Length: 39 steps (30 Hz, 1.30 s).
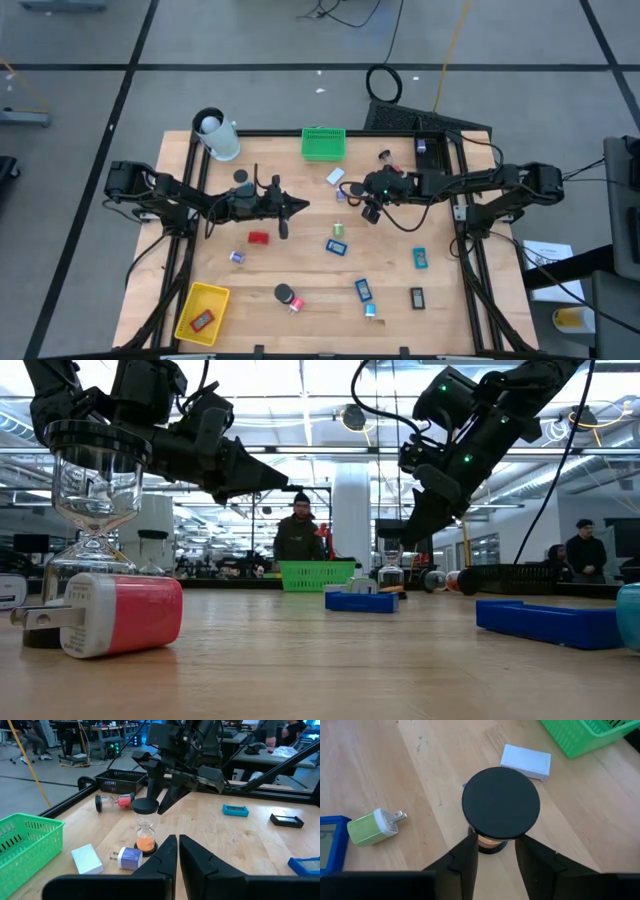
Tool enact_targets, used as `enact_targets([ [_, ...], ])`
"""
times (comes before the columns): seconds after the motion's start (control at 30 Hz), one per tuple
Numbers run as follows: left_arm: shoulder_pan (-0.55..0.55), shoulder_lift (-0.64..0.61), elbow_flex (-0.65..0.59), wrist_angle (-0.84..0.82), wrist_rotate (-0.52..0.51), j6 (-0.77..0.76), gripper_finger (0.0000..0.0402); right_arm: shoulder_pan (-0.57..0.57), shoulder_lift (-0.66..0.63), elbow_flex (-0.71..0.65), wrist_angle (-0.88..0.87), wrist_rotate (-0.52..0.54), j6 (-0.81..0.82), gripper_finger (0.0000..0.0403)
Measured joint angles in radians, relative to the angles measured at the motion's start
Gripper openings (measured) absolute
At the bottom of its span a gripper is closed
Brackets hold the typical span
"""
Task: Pick & Place Office items
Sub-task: Put the yellow hourglass into the green basket
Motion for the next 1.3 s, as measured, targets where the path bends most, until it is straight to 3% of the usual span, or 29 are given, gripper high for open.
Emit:
enact_targets([
  [0.17,0.0,0.0,0.0,-0.004,0.0,0.0,0.0004,0.0,0.0,0.0,-0.003,0.0,0.013,0.017],
  [0.47,0.0,0.0,0.0,-0.004,0.0,0.003,0.0026,0.0,0.0,0.0,0.033,0.0,0.065,0.0279],
  [0.67,0.0,0.0,0.0,-0.003,0.0,0.004,0.001,0.0,0.0,0.0,0.084,-0.003,0.061,0.0326],
  [1.07,-0.002,0.0,0.0,-0.003,0.0,0.003,0.0027,-0.012,0.113,-0.001,0.211,-0.004,0.028,0.029],
  [1.3,-0.002,0.0,0.0,-0.003,0.006,0.003,0.0008,-0.011,0.108,0.0,0.218,-0.002,0.012,0.0249],
])
